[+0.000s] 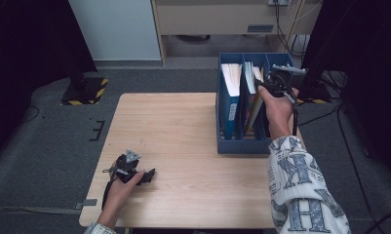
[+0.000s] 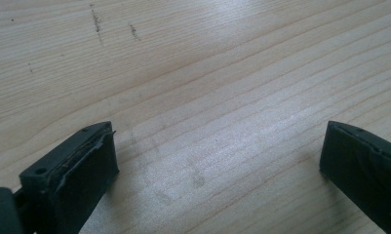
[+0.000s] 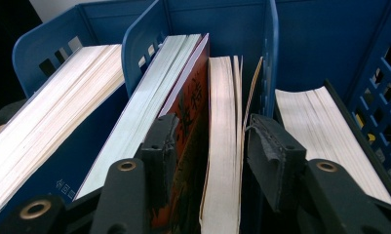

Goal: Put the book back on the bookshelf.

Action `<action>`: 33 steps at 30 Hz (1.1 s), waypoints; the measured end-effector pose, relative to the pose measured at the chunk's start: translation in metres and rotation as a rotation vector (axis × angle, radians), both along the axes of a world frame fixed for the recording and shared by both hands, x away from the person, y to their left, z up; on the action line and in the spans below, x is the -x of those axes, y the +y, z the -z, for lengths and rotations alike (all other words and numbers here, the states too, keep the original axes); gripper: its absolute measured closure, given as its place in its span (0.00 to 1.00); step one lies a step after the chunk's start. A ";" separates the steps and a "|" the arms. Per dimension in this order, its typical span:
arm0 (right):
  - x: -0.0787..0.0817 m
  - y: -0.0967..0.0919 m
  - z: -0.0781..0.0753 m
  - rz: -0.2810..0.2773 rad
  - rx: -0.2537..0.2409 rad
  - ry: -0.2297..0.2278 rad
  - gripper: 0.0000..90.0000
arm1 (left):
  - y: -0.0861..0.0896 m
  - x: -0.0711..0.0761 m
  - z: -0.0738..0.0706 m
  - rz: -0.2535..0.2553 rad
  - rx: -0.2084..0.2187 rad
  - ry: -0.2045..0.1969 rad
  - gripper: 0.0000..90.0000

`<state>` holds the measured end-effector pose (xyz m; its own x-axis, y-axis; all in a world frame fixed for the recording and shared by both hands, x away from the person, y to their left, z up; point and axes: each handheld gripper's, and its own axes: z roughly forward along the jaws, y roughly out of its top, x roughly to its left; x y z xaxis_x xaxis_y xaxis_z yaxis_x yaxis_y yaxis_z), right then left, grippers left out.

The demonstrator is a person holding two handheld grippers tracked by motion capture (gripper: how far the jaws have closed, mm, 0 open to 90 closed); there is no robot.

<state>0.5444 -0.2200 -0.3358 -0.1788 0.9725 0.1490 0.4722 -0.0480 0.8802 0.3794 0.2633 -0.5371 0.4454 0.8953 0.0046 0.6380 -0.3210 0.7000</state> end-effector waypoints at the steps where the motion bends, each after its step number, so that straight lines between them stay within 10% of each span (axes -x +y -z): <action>1: 0.000 0.000 0.000 0.000 0.000 0.000 0.60 | 0.000 0.000 0.000 0.000 0.000 0.000 0.00; 33: 0.037 -0.014 -0.015 -0.083 -0.056 -0.082 0.25 | -0.001 0.001 0.000 0.004 0.000 0.002 0.00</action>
<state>0.5072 -0.2342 -0.3212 -0.2719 0.9445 0.1842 0.4034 -0.0619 0.9129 0.3788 0.2622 -0.5371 0.4491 0.8935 0.0038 0.6380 -0.3236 0.6987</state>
